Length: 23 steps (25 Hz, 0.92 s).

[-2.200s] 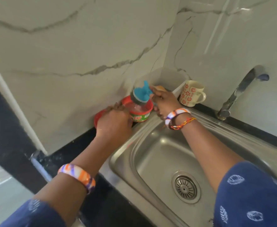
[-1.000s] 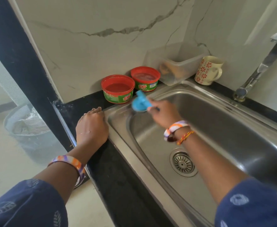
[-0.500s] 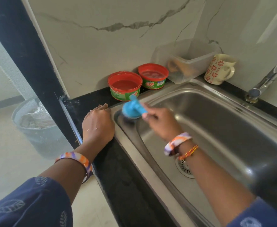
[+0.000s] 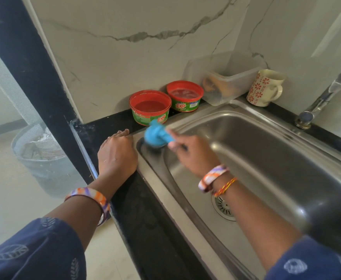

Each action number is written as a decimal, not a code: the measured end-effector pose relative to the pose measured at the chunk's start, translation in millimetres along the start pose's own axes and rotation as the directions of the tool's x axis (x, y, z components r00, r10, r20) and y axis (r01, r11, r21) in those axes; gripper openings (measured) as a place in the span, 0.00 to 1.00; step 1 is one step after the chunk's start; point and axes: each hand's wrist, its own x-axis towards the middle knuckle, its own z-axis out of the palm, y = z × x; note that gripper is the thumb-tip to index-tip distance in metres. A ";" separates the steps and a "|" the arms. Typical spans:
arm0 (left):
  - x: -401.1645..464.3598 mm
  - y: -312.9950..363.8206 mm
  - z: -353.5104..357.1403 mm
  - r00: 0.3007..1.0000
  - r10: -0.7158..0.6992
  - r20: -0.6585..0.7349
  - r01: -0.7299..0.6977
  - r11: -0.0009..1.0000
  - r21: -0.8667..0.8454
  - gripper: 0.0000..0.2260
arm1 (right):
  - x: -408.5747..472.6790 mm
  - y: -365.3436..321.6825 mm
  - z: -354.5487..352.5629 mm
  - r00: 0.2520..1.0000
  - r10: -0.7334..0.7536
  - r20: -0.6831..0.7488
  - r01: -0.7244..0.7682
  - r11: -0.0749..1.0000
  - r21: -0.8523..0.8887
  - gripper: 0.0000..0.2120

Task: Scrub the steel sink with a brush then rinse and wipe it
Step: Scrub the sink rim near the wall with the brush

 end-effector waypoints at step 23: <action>0.8 -0.4 -0.3 0.999 0.035 -0.002 -0.035 0.999 0.001 0.19 | 39.3 -9.2 -20.3 0.909 0.414 0.042 -0.416 0.904 0.103 0.16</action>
